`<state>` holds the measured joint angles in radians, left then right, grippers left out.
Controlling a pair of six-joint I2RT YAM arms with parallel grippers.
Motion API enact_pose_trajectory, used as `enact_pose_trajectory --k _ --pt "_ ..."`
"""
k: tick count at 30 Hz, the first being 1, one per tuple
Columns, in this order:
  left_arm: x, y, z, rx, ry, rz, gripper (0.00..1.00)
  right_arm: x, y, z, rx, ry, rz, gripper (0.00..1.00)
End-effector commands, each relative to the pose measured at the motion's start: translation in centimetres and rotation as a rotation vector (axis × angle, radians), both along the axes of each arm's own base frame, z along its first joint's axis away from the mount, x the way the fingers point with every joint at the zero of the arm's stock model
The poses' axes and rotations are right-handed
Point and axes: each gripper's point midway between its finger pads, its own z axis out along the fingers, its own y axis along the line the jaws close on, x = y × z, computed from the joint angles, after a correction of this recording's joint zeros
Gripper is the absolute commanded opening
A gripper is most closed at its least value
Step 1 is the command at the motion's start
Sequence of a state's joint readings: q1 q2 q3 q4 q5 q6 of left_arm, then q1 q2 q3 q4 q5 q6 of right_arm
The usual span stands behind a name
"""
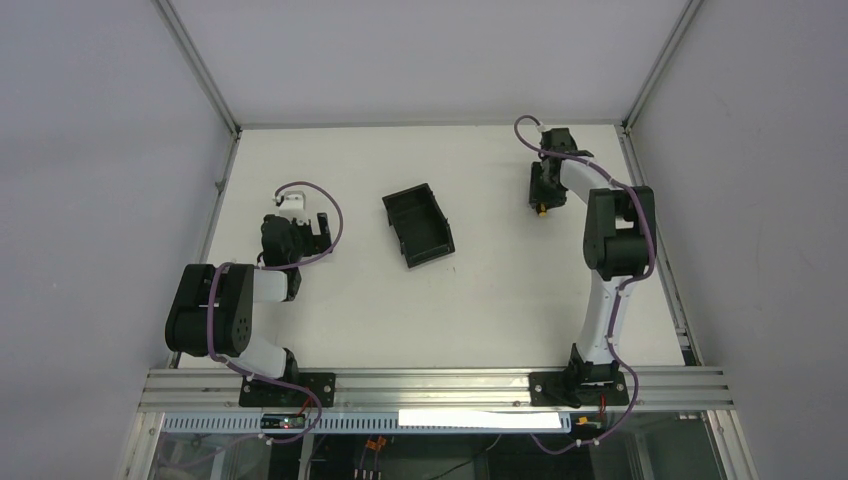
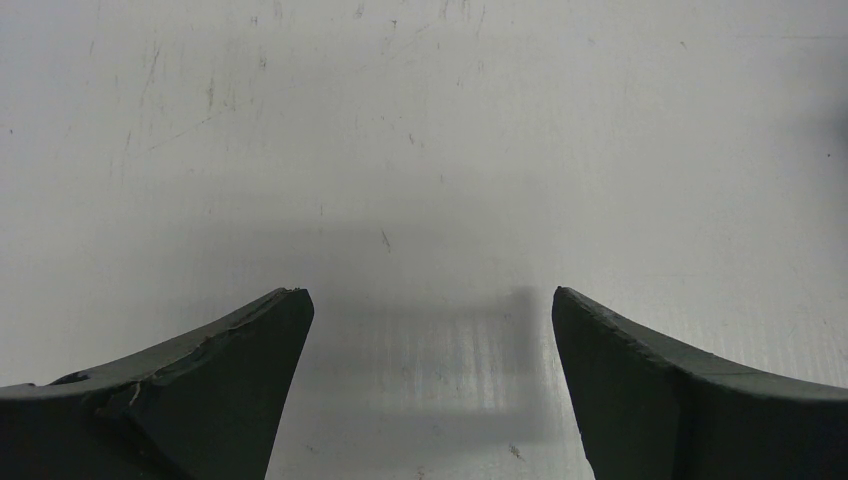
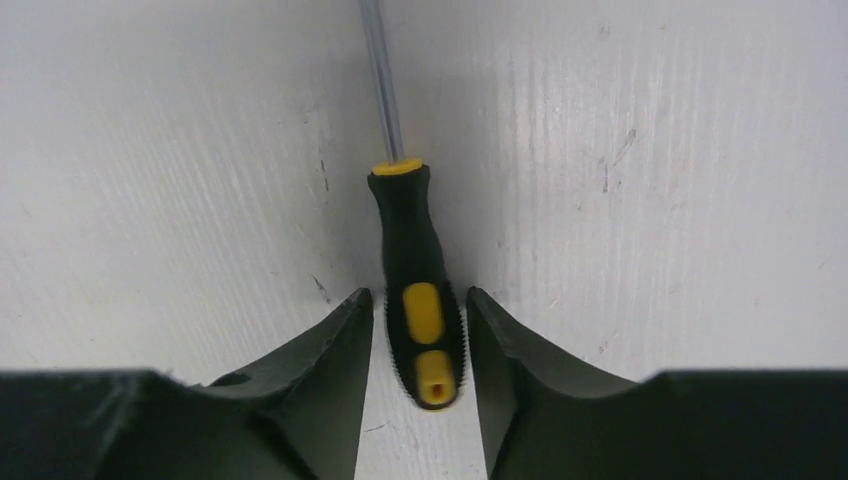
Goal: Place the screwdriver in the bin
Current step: Pick up the screwdriver from the center of the board.
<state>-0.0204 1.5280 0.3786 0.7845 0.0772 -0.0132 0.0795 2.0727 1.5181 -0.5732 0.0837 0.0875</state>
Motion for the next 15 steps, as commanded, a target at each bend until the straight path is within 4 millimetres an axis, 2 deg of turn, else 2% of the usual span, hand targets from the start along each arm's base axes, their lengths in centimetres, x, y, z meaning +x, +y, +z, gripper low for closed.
enact_pose_trajectory --k 1,4,8,15 --pt "0.4 0.0 1.4 0.001 -0.05 0.012 0.99 1.0 0.5 0.3 -0.004 -0.013 0.031 0.34" --pt "0.4 0.0 1.4 0.001 -0.05 0.013 0.99 1.0 0.7 0.8 -0.006 -0.019 0.036 0.18" --pt "0.4 0.0 1.4 0.001 -0.049 0.012 0.99 0.9 0.7 2.5 -0.016 -0.052 0.037 0.13" --pt "0.4 0.0 1.4 0.001 -0.05 0.012 0.99 0.2 0.7 7.7 -0.013 -0.137 0.036 0.13"
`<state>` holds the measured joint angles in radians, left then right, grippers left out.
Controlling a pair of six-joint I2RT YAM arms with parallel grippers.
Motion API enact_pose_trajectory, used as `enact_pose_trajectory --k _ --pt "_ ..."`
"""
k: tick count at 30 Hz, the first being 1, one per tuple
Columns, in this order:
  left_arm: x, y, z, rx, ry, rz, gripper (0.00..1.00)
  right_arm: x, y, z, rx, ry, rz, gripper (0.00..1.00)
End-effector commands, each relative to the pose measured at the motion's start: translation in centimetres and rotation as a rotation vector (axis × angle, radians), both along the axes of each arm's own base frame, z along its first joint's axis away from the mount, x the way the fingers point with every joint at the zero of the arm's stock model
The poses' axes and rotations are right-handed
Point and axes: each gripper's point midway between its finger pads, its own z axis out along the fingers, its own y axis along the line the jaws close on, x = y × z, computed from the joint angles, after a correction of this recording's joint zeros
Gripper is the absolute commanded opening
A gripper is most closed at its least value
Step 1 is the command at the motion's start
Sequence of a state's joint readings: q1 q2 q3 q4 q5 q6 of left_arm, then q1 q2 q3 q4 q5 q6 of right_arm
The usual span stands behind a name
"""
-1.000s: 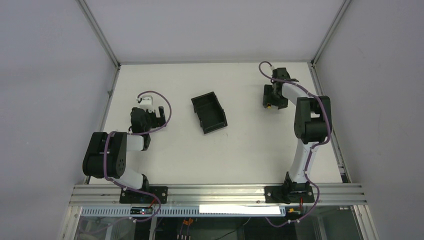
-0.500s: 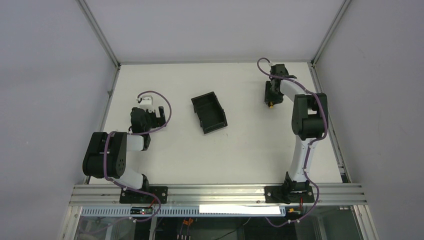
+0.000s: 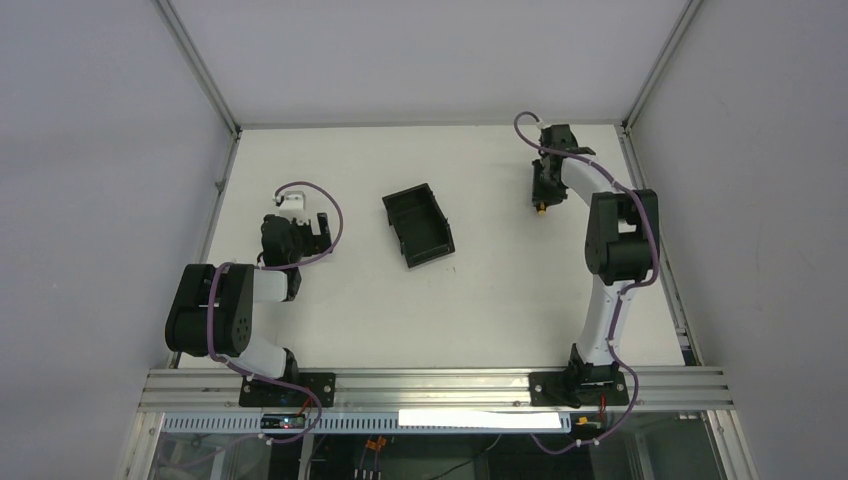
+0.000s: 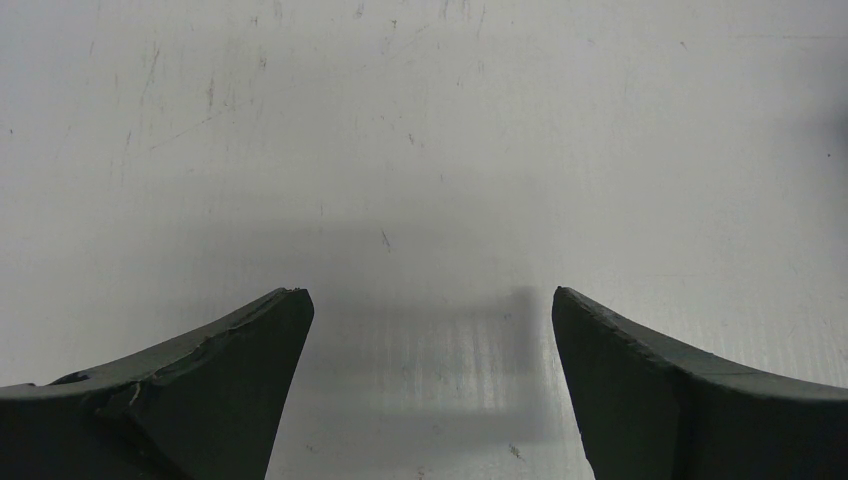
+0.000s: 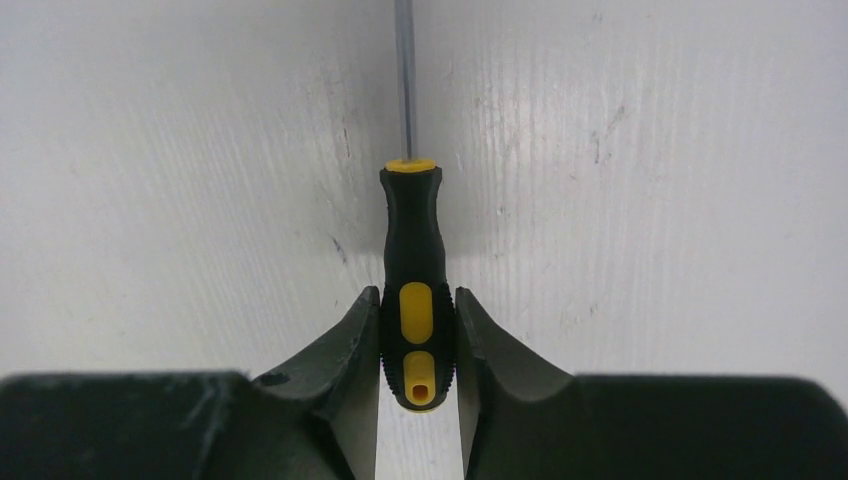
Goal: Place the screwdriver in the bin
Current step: Pick up the screwdriver from the center of the board.
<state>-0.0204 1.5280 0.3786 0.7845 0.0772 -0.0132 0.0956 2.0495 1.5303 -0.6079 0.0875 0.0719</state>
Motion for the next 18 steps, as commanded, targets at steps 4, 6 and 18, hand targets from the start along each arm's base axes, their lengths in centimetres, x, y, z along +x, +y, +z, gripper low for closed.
enact_pose_trajectory --k 4,6,18 --pt "0.4 0.0 1.4 0.001 -0.05 0.012 0.99 -0.2 0.2 10.2 0.004 -0.201 0.009 0.12" --pt "0.4 0.0 1.4 0.001 -0.05 0.013 0.99 -0.5 0.2 12.3 0.007 -0.238 0.01 0.12" --pt "0.4 0.0 1.4 0.001 -0.049 0.012 0.99 -3.5 0.2 26.0 0.008 -0.527 0.034 0.13"
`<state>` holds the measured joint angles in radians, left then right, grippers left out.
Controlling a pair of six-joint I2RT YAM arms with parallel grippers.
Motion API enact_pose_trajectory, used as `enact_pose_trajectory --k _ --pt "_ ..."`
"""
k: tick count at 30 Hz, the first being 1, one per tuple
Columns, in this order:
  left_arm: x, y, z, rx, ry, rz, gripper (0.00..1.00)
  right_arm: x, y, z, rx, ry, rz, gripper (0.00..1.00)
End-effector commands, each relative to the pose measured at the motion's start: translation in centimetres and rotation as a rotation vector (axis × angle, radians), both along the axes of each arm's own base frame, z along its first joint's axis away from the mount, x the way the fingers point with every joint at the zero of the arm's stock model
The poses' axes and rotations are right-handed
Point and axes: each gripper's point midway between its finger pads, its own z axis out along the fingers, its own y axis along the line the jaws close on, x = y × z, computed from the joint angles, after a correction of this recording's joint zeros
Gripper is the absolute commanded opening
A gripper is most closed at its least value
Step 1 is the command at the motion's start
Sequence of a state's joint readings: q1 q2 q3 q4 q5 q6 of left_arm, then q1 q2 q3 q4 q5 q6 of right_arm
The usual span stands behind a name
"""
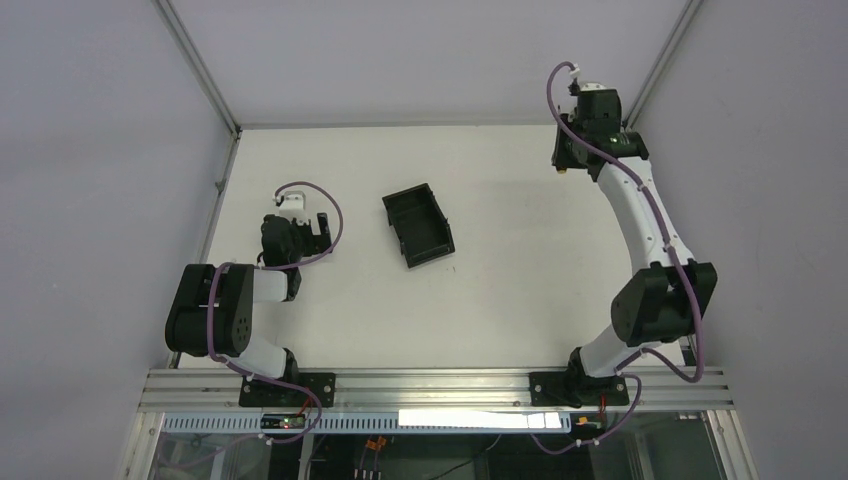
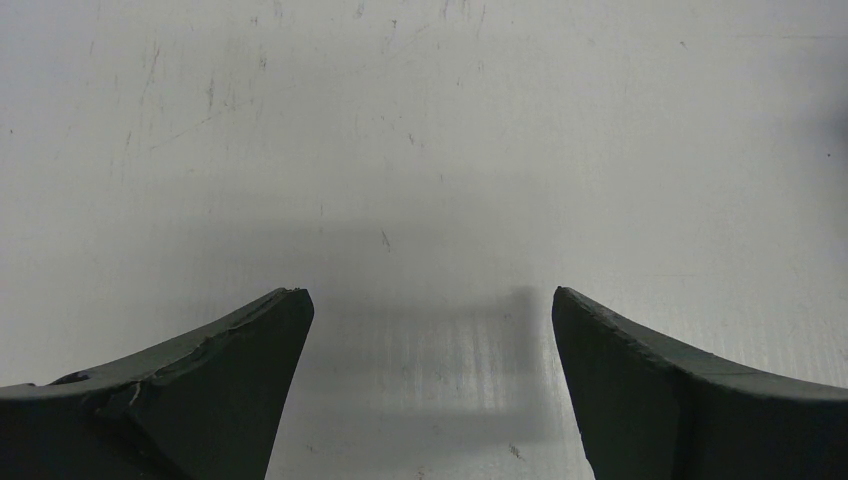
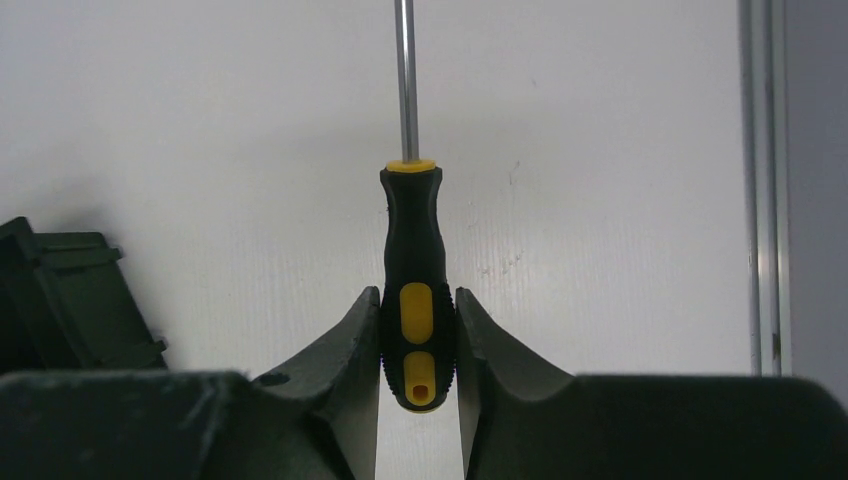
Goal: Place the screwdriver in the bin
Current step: Pick up the screwdriver from the center of the board, then place the screwdriver in the bin.
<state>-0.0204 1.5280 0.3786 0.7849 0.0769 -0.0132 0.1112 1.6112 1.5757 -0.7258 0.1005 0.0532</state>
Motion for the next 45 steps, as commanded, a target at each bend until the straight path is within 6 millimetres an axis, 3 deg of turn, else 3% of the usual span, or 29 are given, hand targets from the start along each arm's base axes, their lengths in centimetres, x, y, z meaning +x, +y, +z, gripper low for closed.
enact_pose_trajectory --k 1,5,10,17,28,31,35,40,45 --pt "0.4 0.0 1.4 0.001 -0.05 0.012 0.99 -1.3 0.0 7.8 -0.007 -0.184 0.008 0.13" --pt "0.4 0.0 1.4 0.001 -0.049 0.012 0.99 -2.6 0.8 10.8 0.015 -0.26 0.029 0.11" --pt "0.4 0.0 1.4 0.001 -0.049 0.012 0.99 -4.1 3.5 13.1 0.048 -0.316 0.111 0.1" --pt "0.4 0.0 1.4 0.001 -0.049 0.012 0.99 -6.2 10.3 14.7 0.082 -0.349 0.327 0.07" --pt "0.4 0.0 1.4 0.001 -0.049 0.012 0.99 -9.2 20.5 14.6 0.094 -0.344 0.642 0.05" --pt "0.4 0.0 1.4 0.001 -0.049 0.012 0.99 -10.3 23.2 14.2 0.106 -0.334 0.753 0.04" --pt "0.4 0.0 1.4 0.001 -0.049 0.012 0.99 -10.7 25.1 13.2 0.088 -0.325 0.836 0.03" --pt "0.4 0.0 1.4 0.001 -0.049 0.012 0.99 -10.0 26.2 10.0 0.053 -0.289 0.884 0.03" --pt "0.4 0.0 1.4 0.001 -0.05 0.013 0.99 -8.5 26.9 5.5 0.012 -0.239 0.881 0.03"
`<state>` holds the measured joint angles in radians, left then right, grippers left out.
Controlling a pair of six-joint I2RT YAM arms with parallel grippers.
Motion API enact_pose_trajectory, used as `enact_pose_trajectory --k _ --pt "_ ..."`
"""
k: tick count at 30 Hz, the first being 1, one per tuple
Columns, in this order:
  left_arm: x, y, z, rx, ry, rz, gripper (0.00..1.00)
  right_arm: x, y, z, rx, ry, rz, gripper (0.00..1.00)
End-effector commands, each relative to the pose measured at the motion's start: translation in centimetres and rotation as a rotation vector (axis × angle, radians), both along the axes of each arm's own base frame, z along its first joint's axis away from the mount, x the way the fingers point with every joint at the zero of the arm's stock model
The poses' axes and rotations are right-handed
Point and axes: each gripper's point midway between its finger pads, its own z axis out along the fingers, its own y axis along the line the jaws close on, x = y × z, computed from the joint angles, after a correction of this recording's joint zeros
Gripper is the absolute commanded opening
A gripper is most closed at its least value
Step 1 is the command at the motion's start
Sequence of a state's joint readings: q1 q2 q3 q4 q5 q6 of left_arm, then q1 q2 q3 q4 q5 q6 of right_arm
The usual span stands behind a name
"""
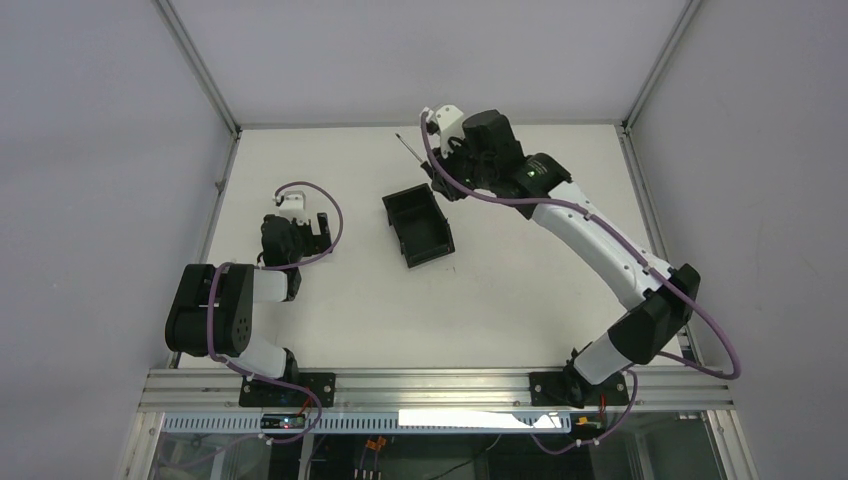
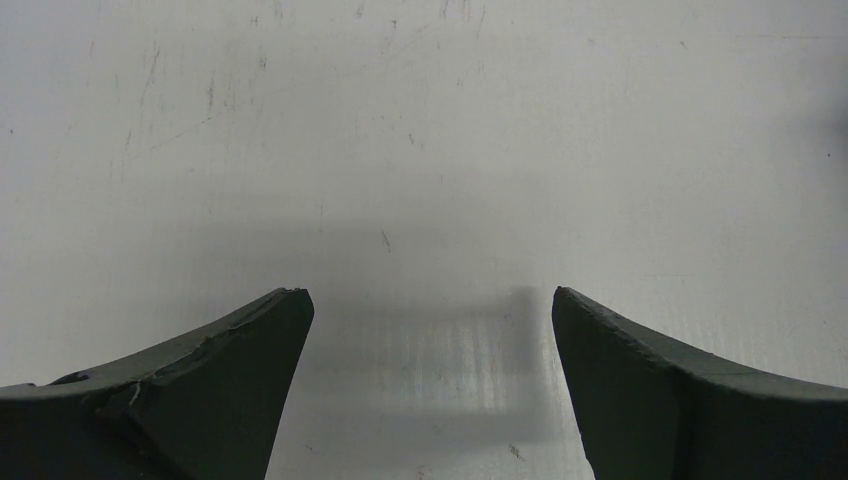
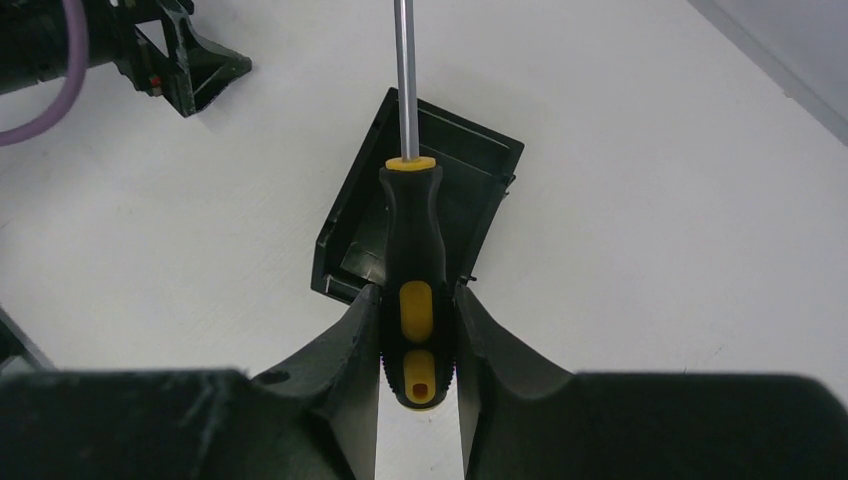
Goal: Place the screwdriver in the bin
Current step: Place the screwdriver in the bin.
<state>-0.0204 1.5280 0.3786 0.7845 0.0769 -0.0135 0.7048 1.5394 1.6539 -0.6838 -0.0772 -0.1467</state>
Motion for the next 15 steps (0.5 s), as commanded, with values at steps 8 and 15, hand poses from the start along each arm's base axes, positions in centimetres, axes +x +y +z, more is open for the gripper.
enact_pose_trajectory --k 8,15 --pt "0.4 0.0 1.4 0.001 -0.049 0.012 0.99 3.8 2.4 -8.3 -0.082 0.003 0.013 0.03" --pt "0.4 0.0 1.4 0.001 -0.051 0.012 0.99 4.4 3.3 -14.0 -0.113 0.084 0.006 0.03"
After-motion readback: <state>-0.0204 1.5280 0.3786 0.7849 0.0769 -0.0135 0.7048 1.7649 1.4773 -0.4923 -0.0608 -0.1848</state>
